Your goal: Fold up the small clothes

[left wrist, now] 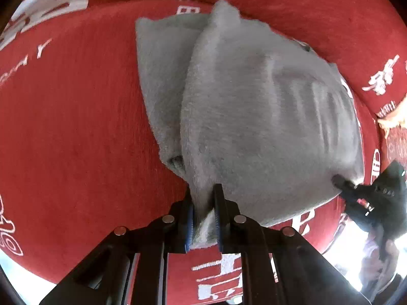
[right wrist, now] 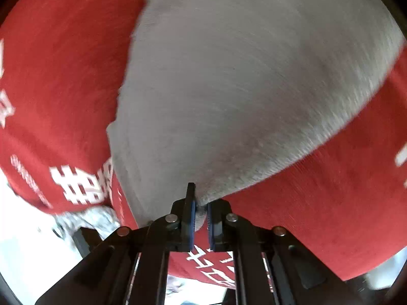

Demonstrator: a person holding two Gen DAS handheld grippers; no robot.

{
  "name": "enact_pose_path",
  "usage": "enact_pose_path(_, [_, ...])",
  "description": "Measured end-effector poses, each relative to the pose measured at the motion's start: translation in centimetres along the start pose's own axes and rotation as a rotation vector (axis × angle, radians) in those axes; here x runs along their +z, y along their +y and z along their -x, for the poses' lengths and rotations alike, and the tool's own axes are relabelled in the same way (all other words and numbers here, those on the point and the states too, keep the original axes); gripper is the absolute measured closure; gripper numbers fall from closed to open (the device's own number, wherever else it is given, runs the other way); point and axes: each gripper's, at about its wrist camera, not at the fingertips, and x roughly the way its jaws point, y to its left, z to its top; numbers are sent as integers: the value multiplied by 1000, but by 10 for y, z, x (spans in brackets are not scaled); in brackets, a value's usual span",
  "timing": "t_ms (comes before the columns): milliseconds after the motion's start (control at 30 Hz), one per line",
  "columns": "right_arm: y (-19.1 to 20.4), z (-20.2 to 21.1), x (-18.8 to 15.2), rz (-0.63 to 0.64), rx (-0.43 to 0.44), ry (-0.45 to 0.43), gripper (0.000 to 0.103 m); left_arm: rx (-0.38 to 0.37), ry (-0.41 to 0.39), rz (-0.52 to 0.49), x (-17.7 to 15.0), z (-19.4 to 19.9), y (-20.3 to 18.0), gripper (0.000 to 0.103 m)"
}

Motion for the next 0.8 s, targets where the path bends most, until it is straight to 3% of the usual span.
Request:
enact_pose_path(100, [6, 1, -7, 73, -71, 12, 95, 11, -2, -15, -7, -1, 0, 88])
enact_pose_path(267, [-27, -2, -12, 22, -125, 32, 96, 14, -1, -14, -16, -5, 6, 88])
enact_pose_path(467, [-14, 12, -22, 122, -175, 100, 94, 21, -39, -33, -15, 30, 11, 88])
enact_pose_path(633, [30, 35, -16, 315, -204, 14, 93, 29, -148, -43, 24, 56, 3, 88])
enact_pose_path(800, [54, 28, 20, 343, -234, -47, 93, 40, -203, -50, 76, 44, -15, 88])
